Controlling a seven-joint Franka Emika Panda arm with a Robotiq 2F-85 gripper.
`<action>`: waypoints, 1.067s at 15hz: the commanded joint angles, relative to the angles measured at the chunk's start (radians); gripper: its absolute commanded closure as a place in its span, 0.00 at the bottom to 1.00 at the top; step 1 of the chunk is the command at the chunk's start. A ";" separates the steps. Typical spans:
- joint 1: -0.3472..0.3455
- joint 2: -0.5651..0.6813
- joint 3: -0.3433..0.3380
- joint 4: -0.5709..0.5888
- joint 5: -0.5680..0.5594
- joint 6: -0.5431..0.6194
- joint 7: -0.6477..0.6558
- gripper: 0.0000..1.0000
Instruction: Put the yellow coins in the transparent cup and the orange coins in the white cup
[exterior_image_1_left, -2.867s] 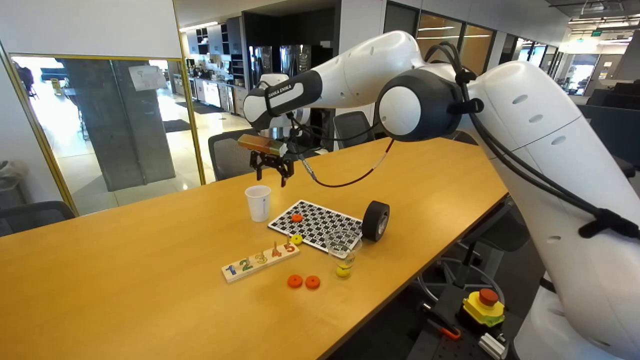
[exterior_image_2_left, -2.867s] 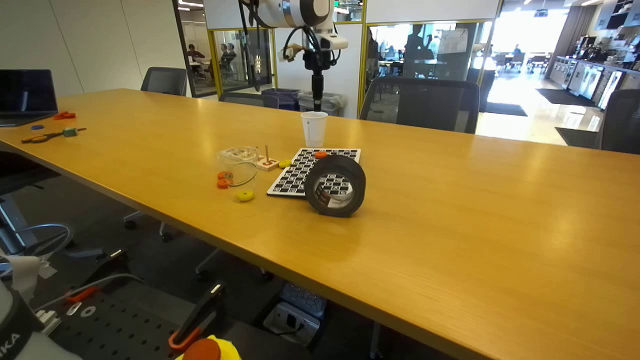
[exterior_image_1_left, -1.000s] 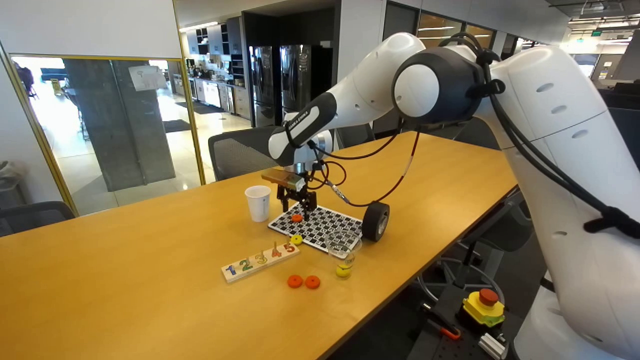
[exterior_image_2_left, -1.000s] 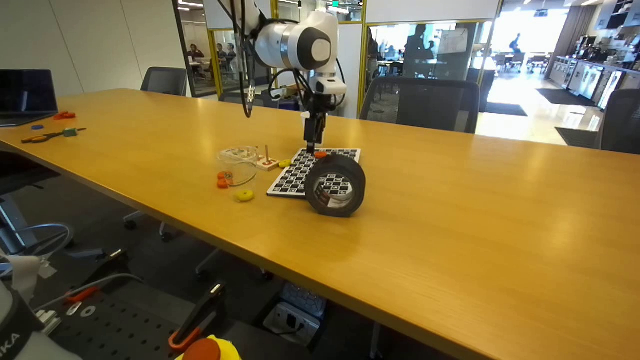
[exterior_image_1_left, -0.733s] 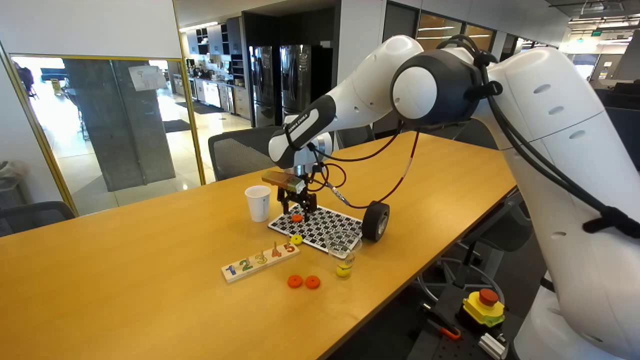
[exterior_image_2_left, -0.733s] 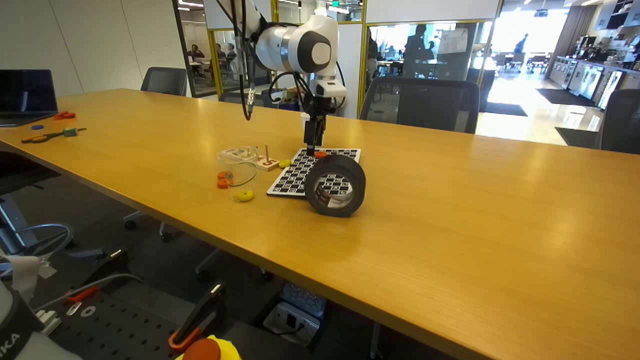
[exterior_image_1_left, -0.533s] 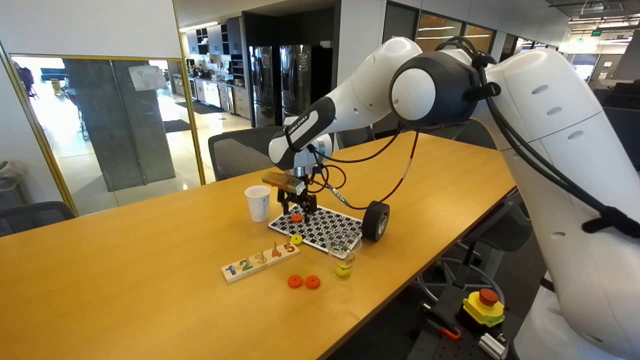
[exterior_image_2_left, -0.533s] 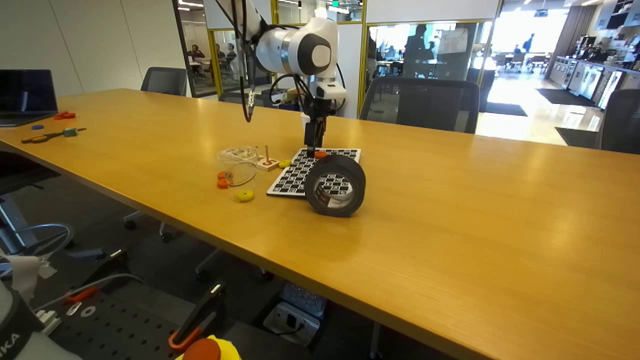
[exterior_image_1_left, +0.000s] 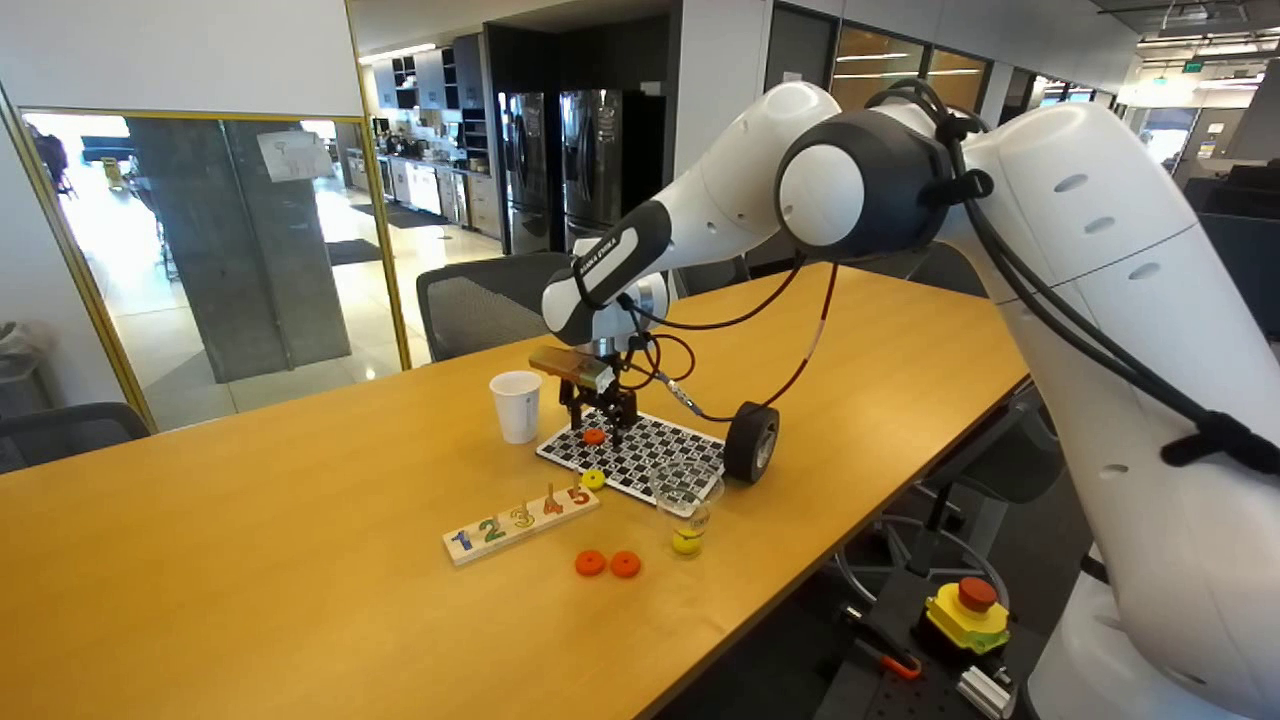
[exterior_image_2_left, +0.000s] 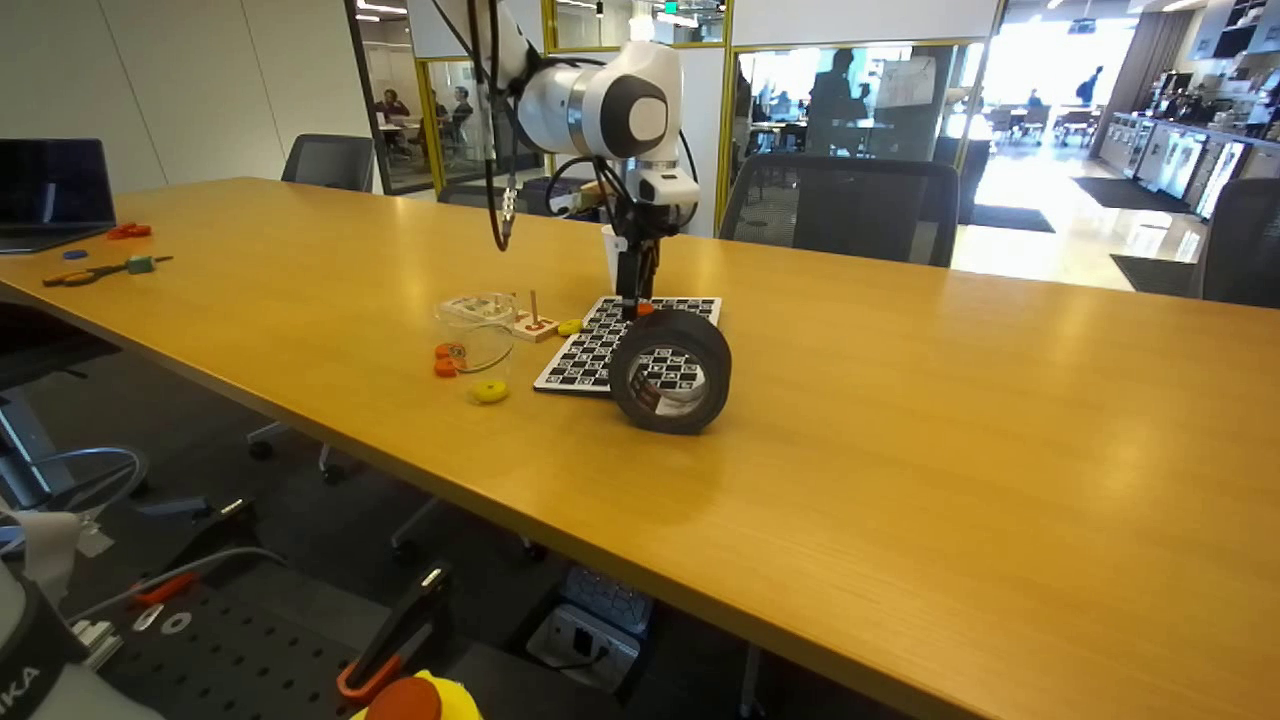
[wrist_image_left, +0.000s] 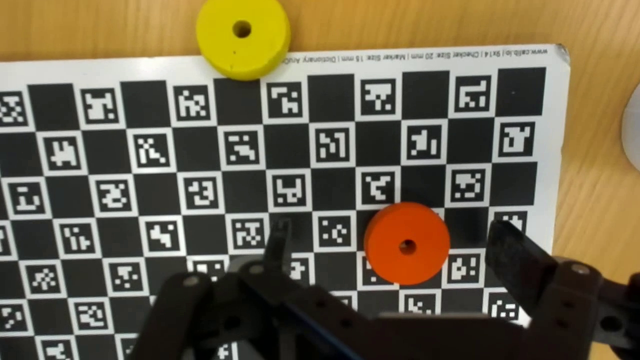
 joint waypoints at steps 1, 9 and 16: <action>-0.002 0.009 -0.009 0.020 0.007 0.016 -0.021 0.00; 0.001 0.018 -0.008 0.032 0.006 0.011 -0.030 0.32; 0.004 0.015 -0.009 0.038 0.004 0.007 -0.028 0.78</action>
